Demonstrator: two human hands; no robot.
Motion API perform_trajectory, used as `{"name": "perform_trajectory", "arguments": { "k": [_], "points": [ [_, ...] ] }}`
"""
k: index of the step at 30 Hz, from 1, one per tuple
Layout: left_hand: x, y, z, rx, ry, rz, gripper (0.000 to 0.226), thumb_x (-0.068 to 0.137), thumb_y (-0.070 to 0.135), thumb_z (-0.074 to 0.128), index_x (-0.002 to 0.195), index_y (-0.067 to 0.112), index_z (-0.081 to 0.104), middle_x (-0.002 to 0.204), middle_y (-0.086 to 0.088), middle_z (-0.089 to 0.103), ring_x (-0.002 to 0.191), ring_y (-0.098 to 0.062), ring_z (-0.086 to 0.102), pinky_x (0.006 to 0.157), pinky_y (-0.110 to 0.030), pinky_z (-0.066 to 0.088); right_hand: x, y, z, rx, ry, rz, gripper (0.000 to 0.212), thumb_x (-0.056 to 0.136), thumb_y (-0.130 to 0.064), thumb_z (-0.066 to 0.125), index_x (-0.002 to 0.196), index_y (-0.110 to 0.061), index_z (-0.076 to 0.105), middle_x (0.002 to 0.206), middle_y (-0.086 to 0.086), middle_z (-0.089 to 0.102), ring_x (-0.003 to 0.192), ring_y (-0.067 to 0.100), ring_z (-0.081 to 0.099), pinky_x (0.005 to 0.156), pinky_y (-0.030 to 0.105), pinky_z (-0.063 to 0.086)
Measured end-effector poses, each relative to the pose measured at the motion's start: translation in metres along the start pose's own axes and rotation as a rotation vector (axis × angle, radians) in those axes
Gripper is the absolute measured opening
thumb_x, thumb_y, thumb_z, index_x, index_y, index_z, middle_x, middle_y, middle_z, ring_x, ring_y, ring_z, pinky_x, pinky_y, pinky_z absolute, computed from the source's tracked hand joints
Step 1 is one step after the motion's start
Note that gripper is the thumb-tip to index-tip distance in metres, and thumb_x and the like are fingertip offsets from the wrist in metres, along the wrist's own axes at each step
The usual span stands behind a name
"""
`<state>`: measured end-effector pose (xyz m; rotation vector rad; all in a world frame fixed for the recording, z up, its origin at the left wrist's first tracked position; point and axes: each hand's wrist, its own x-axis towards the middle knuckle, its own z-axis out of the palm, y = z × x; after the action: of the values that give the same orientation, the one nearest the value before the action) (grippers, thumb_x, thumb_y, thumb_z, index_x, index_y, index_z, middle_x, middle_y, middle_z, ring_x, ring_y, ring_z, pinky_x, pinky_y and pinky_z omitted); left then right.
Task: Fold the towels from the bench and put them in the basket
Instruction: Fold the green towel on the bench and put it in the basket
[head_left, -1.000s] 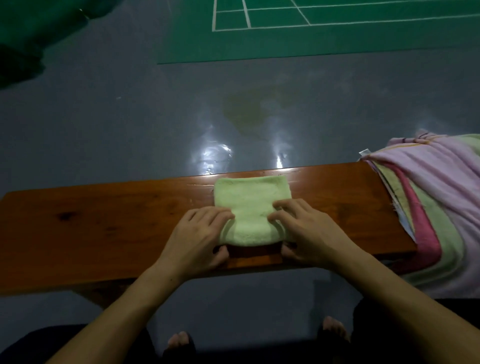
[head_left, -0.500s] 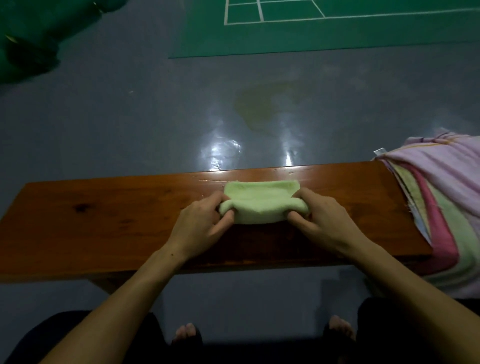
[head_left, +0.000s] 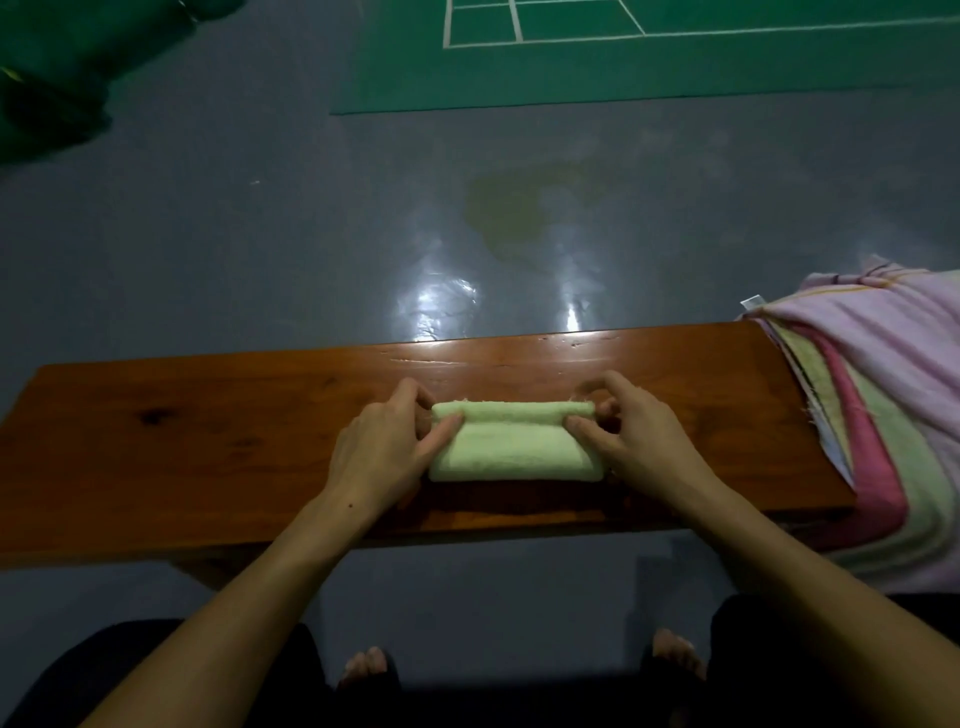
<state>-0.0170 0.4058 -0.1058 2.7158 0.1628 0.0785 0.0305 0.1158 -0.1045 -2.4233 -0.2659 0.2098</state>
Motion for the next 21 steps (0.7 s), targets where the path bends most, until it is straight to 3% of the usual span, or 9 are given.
{"name": "perform_trajectory", "arguments": {
  "k": [3, 5, 7, 9, 11, 17, 19, 21],
  "points": [
    [-0.002, 0.004, -0.002, 0.133, 0.21, 0.161, 0.039, 0.099, 0.059, 0.056, 0.121, 0.026, 0.057, 0.109, 0.007, 0.066, 0.095, -0.018, 0.064, 0.072, -0.04, 0.057, -0.007, -0.011, 0.004, -0.395, 0.188, -0.065, 0.042, 0.1, -0.053, 0.056, 0.136, -0.033, 0.05, 0.127, 0.005, 0.055, 0.098, 0.025, 0.066, 0.077, 0.043, 0.06],
    [-0.007, 0.012, 0.006, 0.199, 0.278, 0.358, 0.048, 0.103, 0.049, 0.052, 0.137, 0.016, 0.058, 0.136, -0.005, 0.063, 0.121, -0.026, 0.061, 0.095, -0.043, 0.055, -0.018, -0.025, 0.017, -0.527, 0.319, -0.23, 0.053, 0.102, -0.046, 0.052, 0.148, -0.021, 0.048, 0.15, 0.018, 0.044, 0.13, 0.04, 0.054, 0.102, 0.053, 0.051],
    [-0.016, 0.023, 0.023, 0.261, 0.194, 0.516, 0.06, 0.107, 0.042, 0.044, 0.155, 0.007, 0.045, 0.162, -0.014, 0.044, 0.151, -0.03, 0.039, 0.12, -0.047, 0.037, -0.031, -0.033, 0.038, -0.538, 0.234, -0.416, 0.063, 0.104, -0.044, 0.045, 0.158, -0.011, 0.039, 0.166, 0.024, 0.026, 0.154, 0.046, 0.024, 0.121, 0.062, 0.029],
    [-0.021, 0.025, 0.039, 0.357, 0.096, 0.543, 0.064, 0.11, 0.042, 0.032, 0.162, 0.004, 0.032, 0.171, -0.016, 0.026, 0.16, -0.03, 0.019, 0.127, -0.05, 0.025, -0.038, -0.03, 0.058, -0.606, 0.071, -0.479, 0.07, 0.107, -0.047, 0.035, 0.165, -0.009, 0.024, 0.173, 0.02, 0.009, 0.16, 0.042, 0.002, 0.125, 0.064, 0.019],
    [-0.019, 0.021, 0.046, 0.406, 0.029, 0.488, 0.068, 0.111, 0.049, 0.022, 0.164, 0.006, 0.027, 0.172, -0.015, 0.022, 0.161, -0.028, 0.013, 0.127, -0.053, 0.023, -0.035, -0.021, 0.061, -0.651, -0.016, -0.481, 0.072, 0.109, -0.051, 0.027, 0.167, -0.011, 0.015, 0.175, 0.015, 0.003, 0.161, 0.038, -0.006, 0.126, 0.062, 0.017],
    [-0.01, 0.008, 0.043, 0.393, -0.087, 0.394, 0.082, 0.105, 0.07, 0.011, 0.168, 0.018, 0.012, 0.176, -0.001, 0.01, 0.163, -0.022, 0.0, 0.128, -0.053, 0.017, -0.014, -0.004, 0.042, -0.599, -0.065, -0.308, 0.077, 0.105, -0.07, 0.014, 0.168, -0.027, 0.006, 0.176, -0.002, 0.008, 0.161, 0.034, 0.002, 0.127, 0.061, 0.015],
    [-0.006, 0.004, 0.039, 0.369, -0.113, 0.34, 0.086, 0.101, 0.076, 0.01, 0.168, 0.021, 0.01, 0.176, 0.002, 0.008, 0.163, -0.023, 0.0, 0.129, -0.052, 0.015, -0.009, 0.001, 0.037, -0.563, -0.051, -0.26, 0.074, 0.105, -0.069, 0.013, 0.167, -0.03, 0.008, 0.173, -0.003, 0.016, 0.159, 0.034, 0.015, 0.126, 0.058, 0.019],
    [-0.002, 0.0, 0.033, 0.324, -0.086, 0.284, 0.086, 0.1, 0.076, 0.013, 0.166, 0.02, 0.025, 0.173, 0.0, 0.024, 0.161, -0.025, 0.015, 0.127, -0.051, 0.023, -0.006, 0.001, 0.03, -0.538, -0.029, -0.252, 0.068, 0.106, -0.063, 0.017, 0.165, -0.028, 0.022, 0.164, 0.0, 0.036, 0.149, 0.031, 0.033, 0.121, 0.053, 0.033]
  ]
}}
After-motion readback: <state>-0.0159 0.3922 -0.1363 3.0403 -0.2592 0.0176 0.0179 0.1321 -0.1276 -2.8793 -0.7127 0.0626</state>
